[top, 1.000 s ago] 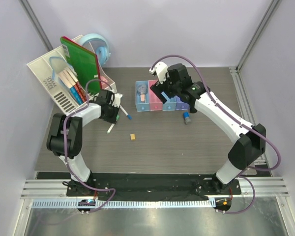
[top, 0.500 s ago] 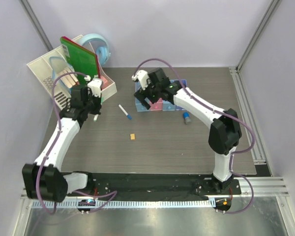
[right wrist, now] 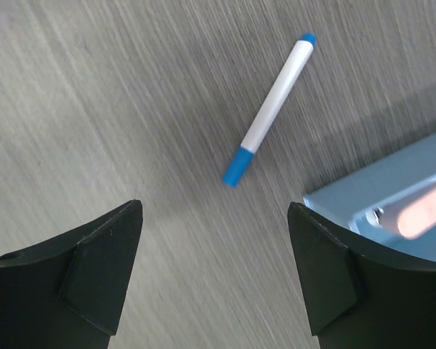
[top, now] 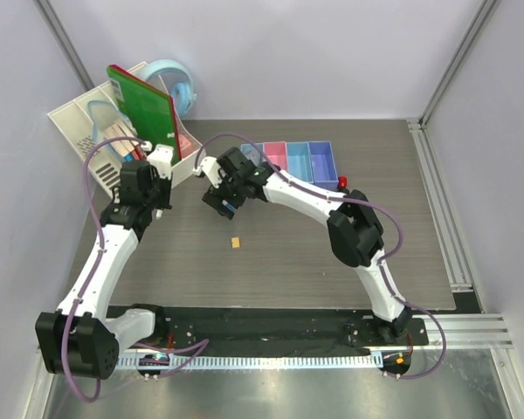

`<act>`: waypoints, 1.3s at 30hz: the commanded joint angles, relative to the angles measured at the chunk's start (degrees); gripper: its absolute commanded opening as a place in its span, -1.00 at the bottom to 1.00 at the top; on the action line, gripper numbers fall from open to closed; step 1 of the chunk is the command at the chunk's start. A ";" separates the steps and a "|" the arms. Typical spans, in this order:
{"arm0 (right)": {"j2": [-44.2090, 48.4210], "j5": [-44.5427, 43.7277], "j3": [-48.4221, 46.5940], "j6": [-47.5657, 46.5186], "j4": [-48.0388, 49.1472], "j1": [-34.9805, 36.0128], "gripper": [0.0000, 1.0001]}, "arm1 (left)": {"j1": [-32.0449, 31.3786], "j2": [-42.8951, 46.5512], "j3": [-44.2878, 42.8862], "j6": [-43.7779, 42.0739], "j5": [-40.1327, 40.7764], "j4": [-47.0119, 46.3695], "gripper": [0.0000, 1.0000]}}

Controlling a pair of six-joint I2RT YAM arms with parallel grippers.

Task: Sort the stationery into containers
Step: Place the pen in the storage box.

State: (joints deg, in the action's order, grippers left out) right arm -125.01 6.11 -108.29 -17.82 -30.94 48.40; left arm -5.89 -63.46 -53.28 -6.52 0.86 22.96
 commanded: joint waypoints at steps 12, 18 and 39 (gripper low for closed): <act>-15.43 -1.19 -12.38 -3.53 0.79 -0.33 0.50 | 0.44 6.24 -0.78 -1.91 0.89 0.51 -1.00; -17.02 2.32 -12.04 -3.36 0.70 -0.76 0.16 | 0.44 7.21 0.19 -2.35 1.51 0.33 -1.00; -4.12 2.95 3.08 -0.45 0.79 -1.56 -0.88 | 0.53 3.88 -0.78 -4.55 2.48 -0.54 -1.00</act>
State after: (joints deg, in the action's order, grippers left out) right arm -134.98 13.26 -108.33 -17.69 -23.88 46.46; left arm -5.85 -58.65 -53.23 -9.72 2.37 25.10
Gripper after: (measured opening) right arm 0.125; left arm 0.030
